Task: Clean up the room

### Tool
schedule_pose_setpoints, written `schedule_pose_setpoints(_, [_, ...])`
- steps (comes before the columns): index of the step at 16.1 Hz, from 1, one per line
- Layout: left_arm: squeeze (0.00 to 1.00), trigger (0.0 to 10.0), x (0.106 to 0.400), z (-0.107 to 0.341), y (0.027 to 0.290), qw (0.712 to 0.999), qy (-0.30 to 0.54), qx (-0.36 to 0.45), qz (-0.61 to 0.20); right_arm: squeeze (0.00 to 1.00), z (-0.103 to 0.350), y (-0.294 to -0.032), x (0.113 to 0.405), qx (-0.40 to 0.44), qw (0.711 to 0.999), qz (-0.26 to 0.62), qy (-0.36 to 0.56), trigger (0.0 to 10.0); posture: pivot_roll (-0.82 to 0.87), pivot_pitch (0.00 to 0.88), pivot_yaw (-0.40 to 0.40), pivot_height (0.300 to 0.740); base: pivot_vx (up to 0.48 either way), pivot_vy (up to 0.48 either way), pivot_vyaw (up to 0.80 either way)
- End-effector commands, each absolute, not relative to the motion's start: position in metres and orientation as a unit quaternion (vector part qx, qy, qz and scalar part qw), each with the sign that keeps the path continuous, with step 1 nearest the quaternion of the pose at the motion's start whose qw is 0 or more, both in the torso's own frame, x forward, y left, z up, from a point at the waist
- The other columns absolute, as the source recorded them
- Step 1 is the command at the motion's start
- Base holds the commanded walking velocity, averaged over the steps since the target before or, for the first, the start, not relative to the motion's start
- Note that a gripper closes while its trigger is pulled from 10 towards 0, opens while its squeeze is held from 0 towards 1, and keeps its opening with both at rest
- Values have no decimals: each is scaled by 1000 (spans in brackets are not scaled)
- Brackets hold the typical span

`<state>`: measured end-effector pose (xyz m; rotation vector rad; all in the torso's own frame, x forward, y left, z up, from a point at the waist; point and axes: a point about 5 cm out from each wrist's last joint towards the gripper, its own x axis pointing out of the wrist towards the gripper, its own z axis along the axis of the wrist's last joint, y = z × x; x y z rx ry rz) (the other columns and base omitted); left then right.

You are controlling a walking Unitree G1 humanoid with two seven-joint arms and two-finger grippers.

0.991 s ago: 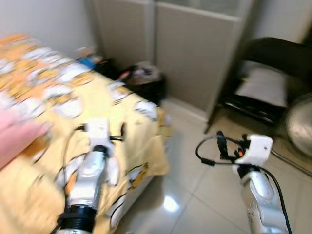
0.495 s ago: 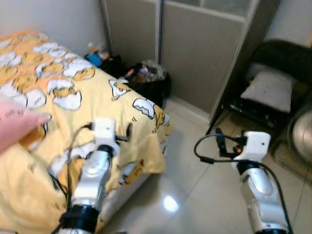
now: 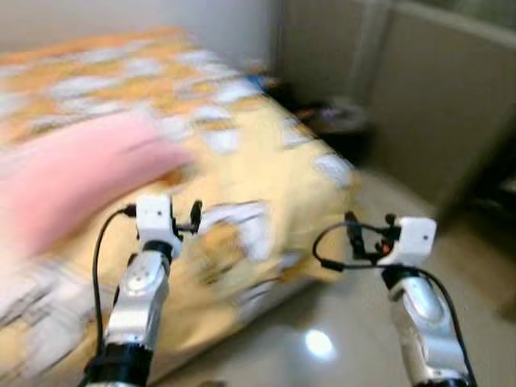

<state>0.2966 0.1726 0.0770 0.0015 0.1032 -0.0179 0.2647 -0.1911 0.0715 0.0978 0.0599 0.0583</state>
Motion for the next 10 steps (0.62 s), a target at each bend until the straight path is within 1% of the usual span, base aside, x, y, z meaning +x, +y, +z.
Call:
schedule_pose_setpoints(1, [0, 10000, 294, 74, 170, 998, 59, 6, -13, 16, 68, -193, 261, 49, 998, 28, 38, 10000, -65, 0, 8, 740, -480, 0, 431])
schedule_pose_setpoints(3, [0, 10000, 295, 74, 166, 998, 59, -1, -24, 31, 67, -190, 261, 48, 997, 37, 39, 10000, -67, 0, 6, 740, 0, 0, 438])
schedule_pose_setpoints(5, [0, 10000, 298, 76, 166, 998, 57, 23, -17, 27, 69, -191, 264, 47, 997, 41, 37, 10000, -66, 0, 5, 740, 0, 0, 431])
schedule_pose_setpoints(6, [0, 10000, 299, 76, 165, 998, 62, 25, -19, 35, 71, -191, 268, 43, 998, 40, 35, 10000, -65, 0, 5, 740, 0, -480, 438])
schedule_pose_setpoints(7, [0, 10000, 301, 78, 163, 998, 58, 28, -23, 0, 68, -192, 272, 40, 998, 25, 50, 10000, -63, 0, 8, 740, 0, -480, 0])
schedule_pose_setpoints(8, [0, 10000, 301, 81, 162, 998, 51, 38, -27, 0, 69, -192, 274, 43, 998, 19, 48, 10000, -62, 0, 10, 740, 0, -480, 0])
schedule_pose_setpoints(10, [0, 10000, 301, 82, 160, 997, 47, 49, -26, 0, 71, -194, 272, 45, 998, 17, 37, 10000, -65, 0, 13, 740, 0, -480, 519])
